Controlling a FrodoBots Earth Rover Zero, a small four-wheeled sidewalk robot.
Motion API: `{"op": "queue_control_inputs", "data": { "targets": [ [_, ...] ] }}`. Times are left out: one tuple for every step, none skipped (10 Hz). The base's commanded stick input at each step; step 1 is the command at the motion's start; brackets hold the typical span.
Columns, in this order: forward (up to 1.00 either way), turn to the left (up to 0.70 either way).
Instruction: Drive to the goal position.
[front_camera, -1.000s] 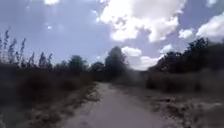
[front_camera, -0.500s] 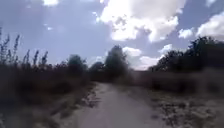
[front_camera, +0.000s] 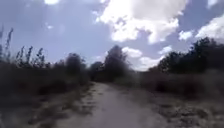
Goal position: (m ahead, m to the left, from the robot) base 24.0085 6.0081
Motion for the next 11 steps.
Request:
{"op": "queue_control_inputs", "data": {
  "targets": [
    [0.85,0.00],
    [0.85,0.00],
    [0.85,0.00],
    [0.85,0.00],
    [0.85,0.00],
    [0.85,0.00],
    [0.85,0.00],
    [0.85,0.00],
    [0.85,0.00],
    [0.85,0.00],
    [0.85,0.00]
  ]
}}
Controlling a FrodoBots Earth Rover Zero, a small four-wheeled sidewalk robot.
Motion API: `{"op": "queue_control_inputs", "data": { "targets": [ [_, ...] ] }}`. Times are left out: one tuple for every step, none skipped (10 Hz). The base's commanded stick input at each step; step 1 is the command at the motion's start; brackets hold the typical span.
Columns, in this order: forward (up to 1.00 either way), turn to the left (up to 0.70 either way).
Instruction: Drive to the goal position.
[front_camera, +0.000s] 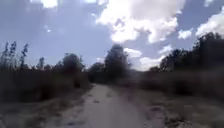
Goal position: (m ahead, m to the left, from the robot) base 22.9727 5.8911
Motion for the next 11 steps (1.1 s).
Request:
{"op": "queue_control_inputs", "data": {
  "targets": [
    [0.85,0.00],
    [0.85,0.00],
    [0.85,0.00],
    [0.85,0.00],
    [0.85,0.00],
    [0.85,0.00],
    [0.85,0.00],
    [0.85,0.00],
    [0.85,0.00],
    [0.85,0.21],
    [0.85,0.34]
  ]
}}
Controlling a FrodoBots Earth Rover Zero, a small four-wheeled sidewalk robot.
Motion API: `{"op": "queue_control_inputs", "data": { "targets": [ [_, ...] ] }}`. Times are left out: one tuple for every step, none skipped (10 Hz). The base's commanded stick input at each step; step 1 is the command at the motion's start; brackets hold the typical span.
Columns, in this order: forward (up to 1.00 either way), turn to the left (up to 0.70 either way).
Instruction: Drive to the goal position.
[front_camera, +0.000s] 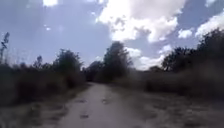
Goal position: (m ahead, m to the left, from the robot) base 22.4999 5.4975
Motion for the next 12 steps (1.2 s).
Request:
{"op": "queue_control_inputs", "data": {
  "targets": [
    [0.85,0.34],
    [0.85,0.14],
    [0.85,0.00],
    [0.85,0.00],
    [0.85,0.00],
    [0.85,0.00],
    [0.85,0.00],
    [0.85,0.00],
    [0.85,0.00],
    [0.85,0.00],
    [0.85,0.00],
    [0.85,0.00]
  ]
}}
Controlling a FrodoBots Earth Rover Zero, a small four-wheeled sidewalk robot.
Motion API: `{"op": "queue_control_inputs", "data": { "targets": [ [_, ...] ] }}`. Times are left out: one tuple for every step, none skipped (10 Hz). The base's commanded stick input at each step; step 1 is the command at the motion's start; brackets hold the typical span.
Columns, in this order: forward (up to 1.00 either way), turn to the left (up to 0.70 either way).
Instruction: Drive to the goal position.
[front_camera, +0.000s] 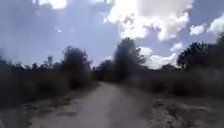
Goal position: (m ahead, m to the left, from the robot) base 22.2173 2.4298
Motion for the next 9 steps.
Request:
{"op": "queue_control_inputs", "data": {
  "targets": [
    [0.85,0.00],
    [0.85,0.00],
    [0.85,0.00],
    [0.85,0.00],
    [0.85,0.08],
    [0.85,0.31],
    [0.85,0.27],
    [0.85,0.09],
    [0.85,0.00]
  ]
}}
